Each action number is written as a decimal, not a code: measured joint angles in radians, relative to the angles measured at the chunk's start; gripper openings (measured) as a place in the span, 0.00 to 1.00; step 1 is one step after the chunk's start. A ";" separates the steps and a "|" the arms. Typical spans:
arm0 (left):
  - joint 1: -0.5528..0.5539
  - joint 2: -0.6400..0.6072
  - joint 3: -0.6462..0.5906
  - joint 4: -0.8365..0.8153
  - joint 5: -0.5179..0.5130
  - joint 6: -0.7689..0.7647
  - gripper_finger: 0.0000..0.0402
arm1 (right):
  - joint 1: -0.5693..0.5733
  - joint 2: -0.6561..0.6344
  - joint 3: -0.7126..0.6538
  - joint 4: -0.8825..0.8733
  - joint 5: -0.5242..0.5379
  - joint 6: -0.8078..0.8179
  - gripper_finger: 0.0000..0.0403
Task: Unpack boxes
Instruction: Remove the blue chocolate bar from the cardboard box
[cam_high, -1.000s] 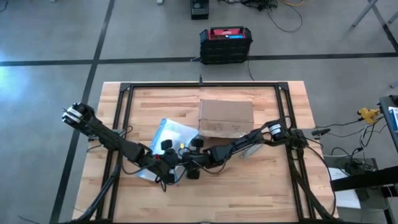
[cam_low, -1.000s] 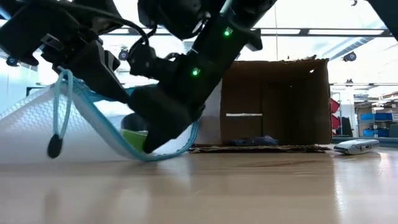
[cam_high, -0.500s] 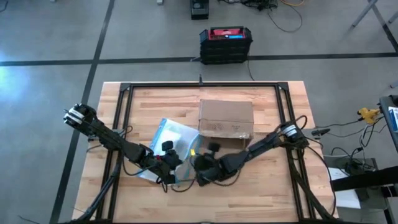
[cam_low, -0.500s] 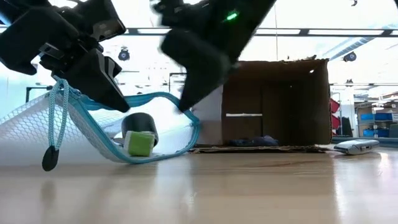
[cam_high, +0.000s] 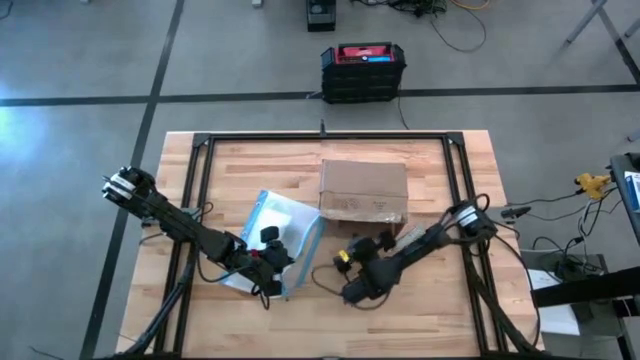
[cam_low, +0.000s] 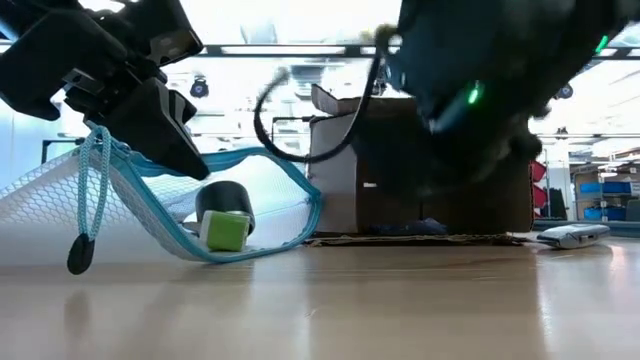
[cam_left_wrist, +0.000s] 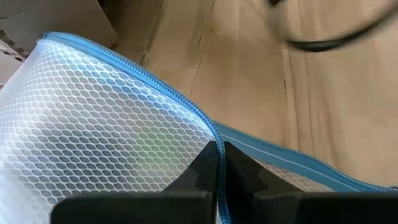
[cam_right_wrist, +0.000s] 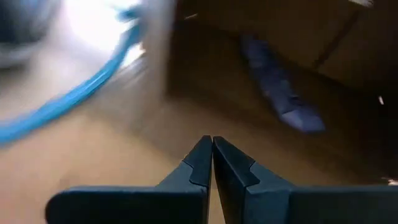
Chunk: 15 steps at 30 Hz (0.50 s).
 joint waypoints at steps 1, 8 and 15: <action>0.000 0.000 0.000 0.000 0.000 0.000 0.00 | -0.018 0.003 -0.015 0.001 0.011 0.062 0.00; 0.000 0.000 0.000 0.003 -0.001 0.000 0.00 | -0.117 0.021 -0.084 0.011 0.130 0.266 0.00; 0.000 0.000 0.000 0.008 -0.001 -0.003 0.00 | -0.186 0.025 -0.108 0.017 0.221 0.255 0.00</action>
